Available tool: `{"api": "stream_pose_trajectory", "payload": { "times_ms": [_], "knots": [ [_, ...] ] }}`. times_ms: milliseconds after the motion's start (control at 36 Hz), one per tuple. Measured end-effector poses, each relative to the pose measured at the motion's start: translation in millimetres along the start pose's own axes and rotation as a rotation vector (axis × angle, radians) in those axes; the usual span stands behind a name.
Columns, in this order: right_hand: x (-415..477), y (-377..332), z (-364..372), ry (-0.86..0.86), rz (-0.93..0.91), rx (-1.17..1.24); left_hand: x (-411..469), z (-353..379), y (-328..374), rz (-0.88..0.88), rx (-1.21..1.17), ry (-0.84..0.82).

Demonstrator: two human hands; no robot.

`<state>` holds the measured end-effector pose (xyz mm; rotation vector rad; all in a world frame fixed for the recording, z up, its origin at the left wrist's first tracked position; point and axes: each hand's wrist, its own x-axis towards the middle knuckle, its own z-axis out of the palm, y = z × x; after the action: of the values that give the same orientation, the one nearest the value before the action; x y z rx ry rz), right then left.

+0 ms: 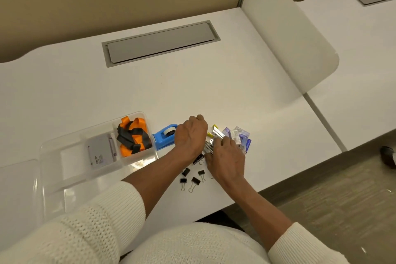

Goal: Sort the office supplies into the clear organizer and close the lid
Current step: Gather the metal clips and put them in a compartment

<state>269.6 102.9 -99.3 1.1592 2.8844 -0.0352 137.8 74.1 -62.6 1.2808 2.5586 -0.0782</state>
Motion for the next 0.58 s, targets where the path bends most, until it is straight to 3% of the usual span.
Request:
{"api": "stream_pose_trajectory", "payload": {
  "times_ms": [306, 583],
  "knots": [
    [11, -1, 19, -0.057, 0.042, 0.004, 19, 2, -1, -0.058, -0.133, -0.021],
    [7, 7, 18, 0.018, -0.055, -0.027, 35, 6, 1, 0.046, -0.142, 0.165]
  ]
}}
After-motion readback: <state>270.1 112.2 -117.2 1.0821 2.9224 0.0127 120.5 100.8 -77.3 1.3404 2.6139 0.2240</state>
